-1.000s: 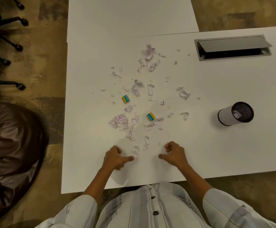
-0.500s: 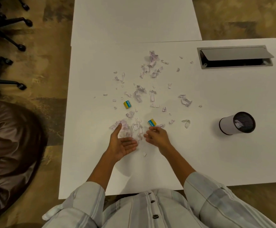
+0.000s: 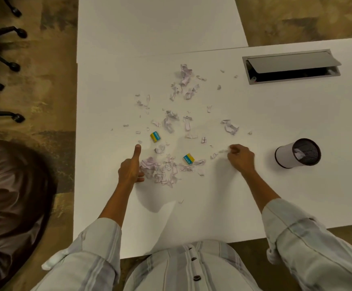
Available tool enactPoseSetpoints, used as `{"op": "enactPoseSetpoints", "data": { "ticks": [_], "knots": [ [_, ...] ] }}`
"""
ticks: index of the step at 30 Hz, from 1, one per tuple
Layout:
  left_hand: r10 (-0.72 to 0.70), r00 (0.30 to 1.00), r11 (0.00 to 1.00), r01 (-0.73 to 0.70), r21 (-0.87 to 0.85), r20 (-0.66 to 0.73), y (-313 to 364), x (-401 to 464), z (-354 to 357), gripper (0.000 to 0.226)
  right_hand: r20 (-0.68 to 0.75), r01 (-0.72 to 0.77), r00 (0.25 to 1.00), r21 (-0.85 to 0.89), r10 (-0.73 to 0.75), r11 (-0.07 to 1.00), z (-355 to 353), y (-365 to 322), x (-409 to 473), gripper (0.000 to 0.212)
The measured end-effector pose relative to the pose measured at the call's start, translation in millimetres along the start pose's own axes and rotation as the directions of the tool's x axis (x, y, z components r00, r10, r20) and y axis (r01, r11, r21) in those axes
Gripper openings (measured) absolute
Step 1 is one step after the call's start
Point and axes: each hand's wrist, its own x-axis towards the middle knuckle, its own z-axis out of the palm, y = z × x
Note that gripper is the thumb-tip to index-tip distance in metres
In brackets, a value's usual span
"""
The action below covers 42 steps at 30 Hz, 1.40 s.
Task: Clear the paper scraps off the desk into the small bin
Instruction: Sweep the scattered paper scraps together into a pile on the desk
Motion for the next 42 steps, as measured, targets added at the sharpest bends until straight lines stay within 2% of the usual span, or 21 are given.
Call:
{"op": "enactPoseSetpoints", "data": {
  "ticks": [4,6,7,9,11,13,17,20,23,26,29,31,34,37,39,42],
  "knots": [
    [0.005,0.99,0.998,-0.015,0.062,0.143,17,1,19,0.082,0.224,0.205,0.954,-0.007,-0.198,0.979,39,-38,-15,0.039],
    [0.024,0.988,0.991,-0.043,0.125,0.154,24,6,18,0.083,0.268,0.24,0.931,0.061,-0.247,0.969,44,-47,-15,0.042],
    [0.045,0.991,0.982,-0.067,0.176,0.127,28,10,14,0.085,0.218,0.228,0.945,0.101,-0.246,0.968,38,-49,-10,0.041],
    [0.126,0.992,0.949,-0.128,0.287,0.027,34,22,3,0.086,0.001,0.201,0.979,0.129,-0.203,0.971,15,-46,8,0.034],
    [0.214,0.974,0.898,-0.169,0.406,-0.07,39,38,-13,0.083,-0.207,0.16,0.967,0.053,-0.146,0.986,-16,-33,34,0.031],
    [0.239,0.961,0.854,-0.14,0.502,-0.139,45,55,-30,0.092,-0.259,0.065,0.963,-0.047,-0.075,0.997,-42,-16,59,0.036],
    [0.22,0.947,0.85,-0.068,0.523,-0.234,65,80,-59,0.104,-0.179,-0.067,0.983,-0.188,0.033,0.98,-55,8,88,0.045],
    [0.195,0.95,0.88,-0.059,0.471,-0.245,78,92,-68,0.102,-0.149,-0.035,0.989,-0.181,0.008,0.983,-36,-5,89,0.042],
    [0.192,0.959,0.888,-0.08,0.453,-0.208,89,101,-68,0.1,-0.108,0.081,0.989,-0.175,-0.101,0.981,-8,-35,79,0.03],
    [0.22,0.964,0.881,-0.132,0.454,-0.147,95,106,-59,0.096,0.034,0.264,0.964,-0.239,-0.264,0.934,27,-66,66,0.026],
    [0.216,0.971,0.87,-0.143,0.471,-0.104,96,109,-43,0.095,0.298,0.427,0.886,-0.221,-0.356,0.877,51,-87,54,0.038],
    [0.192,0.979,0.845,-0.128,0.519,-0.072,97,112,-32,0.094,0.351,0.474,0.851,-0.194,-0.39,0.859,50,-93,57,0.045],
    [0.205,0.979,0.862,-0.186,0.471,0.011,108,118,-22,0.084,0.138,0.412,0.908,-0.13,-0.395,0.902,28,-98,87,0.04],
    [0.263,0.964,0.921,-0.26,0.29,0.027,123,125,-23,0.064,-0.052,0.262,0.961,-0.131,-0.271,0.956,-7,-99,132,0.037],
    [0.332,0.943,0.87,-0.304,0.387,-0.005,130,133,-27,0.071,-0.051,0.153,0.985,-0.193,-0.166,0.969,-24,-95,158,0.037],
    [0.43,0.902,0.733,-0.32,0.6,-0.044,132,143,-24,0.084,0.059,0.042,0.998,-0.293,-0.025,0.955,-22,-93,164,0.036]
  ]
}}
